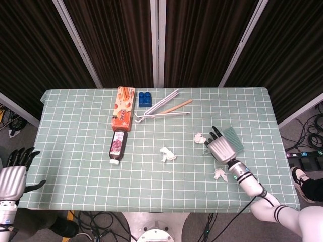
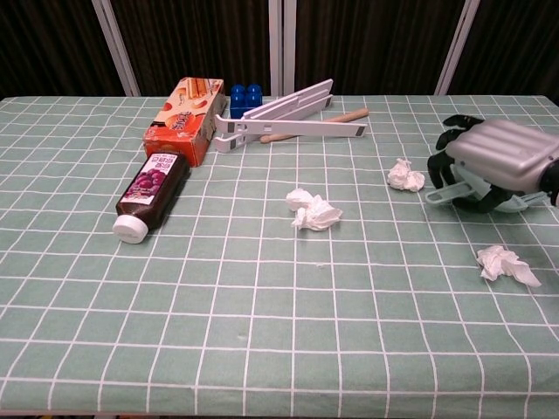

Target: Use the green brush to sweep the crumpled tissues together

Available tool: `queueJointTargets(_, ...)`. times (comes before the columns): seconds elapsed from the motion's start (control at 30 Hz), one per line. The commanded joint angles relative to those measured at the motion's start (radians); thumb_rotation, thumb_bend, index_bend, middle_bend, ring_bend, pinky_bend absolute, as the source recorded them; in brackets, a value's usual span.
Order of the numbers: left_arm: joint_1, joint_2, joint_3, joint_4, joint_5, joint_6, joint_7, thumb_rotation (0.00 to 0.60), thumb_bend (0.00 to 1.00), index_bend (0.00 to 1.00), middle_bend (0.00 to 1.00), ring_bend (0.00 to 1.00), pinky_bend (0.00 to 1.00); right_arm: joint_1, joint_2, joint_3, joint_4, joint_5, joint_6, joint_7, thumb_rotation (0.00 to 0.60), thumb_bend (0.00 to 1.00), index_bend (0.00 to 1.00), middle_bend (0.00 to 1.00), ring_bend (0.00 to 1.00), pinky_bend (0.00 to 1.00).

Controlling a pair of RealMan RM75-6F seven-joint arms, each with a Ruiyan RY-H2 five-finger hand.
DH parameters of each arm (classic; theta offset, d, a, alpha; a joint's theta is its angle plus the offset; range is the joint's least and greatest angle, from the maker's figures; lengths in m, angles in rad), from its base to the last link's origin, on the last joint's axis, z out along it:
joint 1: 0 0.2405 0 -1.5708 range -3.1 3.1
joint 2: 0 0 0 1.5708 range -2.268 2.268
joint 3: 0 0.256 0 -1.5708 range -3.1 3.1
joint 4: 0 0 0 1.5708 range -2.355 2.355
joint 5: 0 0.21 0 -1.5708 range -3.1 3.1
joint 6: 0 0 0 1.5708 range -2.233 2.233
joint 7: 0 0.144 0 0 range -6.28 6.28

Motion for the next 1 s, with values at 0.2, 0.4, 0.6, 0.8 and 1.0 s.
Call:
queueJointTargets(0.2,-0.003,0.009,-0.003,-0.017,0.007,0.005,0.016,0.6,0.08,0.17,0.09,0.03,0.02,0.021,0.135,0.086,-0.14,0.02,0.041,0.351,0.6,0.34,0.65,0.54,0.19,0.04)
queueJointTargets(0.4,0.0,0.023,-0.003,-0.042,-0.002,0.005,0.038,0.6,0.08,0.17,0.09,0.03,0.02,0.09,0.101,0.101,-0.071,-0.012,0.006,0.662,0.6,0.35,0.66,0.54,0.19,0.04)
queueJointTargets(0.6,-0.001,0.033,-0.004,-0.065,-0.006,0.001,0.061,0.6,0.08,0.17,0.09,0.03,0.02,0.144,0.007,0.08,0.067,-0.036,-0.035,0.84,0.6,0.35,0.66,0.54,0.19,0.04)
queueJointTargets(0.8,-0.005,0.041,-0.007,-0.078,-0.011,-0.003,0.075,0.6,0.08,0.17,0.09,0.03,0.02,0.188,-0.051,0.039,0.129,-0.078,-0.055,1.005,0.6,0.36,0.66,0.54,0.19,0.04)
queueJointTargets(1.0,-0.006,0.041,-0.008,-0.081,-0.016,-0.007,0.079,0.6,0.08,0.17,0.09,0.03,0.02,0.223,-0.058,0.004,0.107,-0.128,-0.026,1.155,0.6,0.37,0.66,0.54,0.19,0.04)
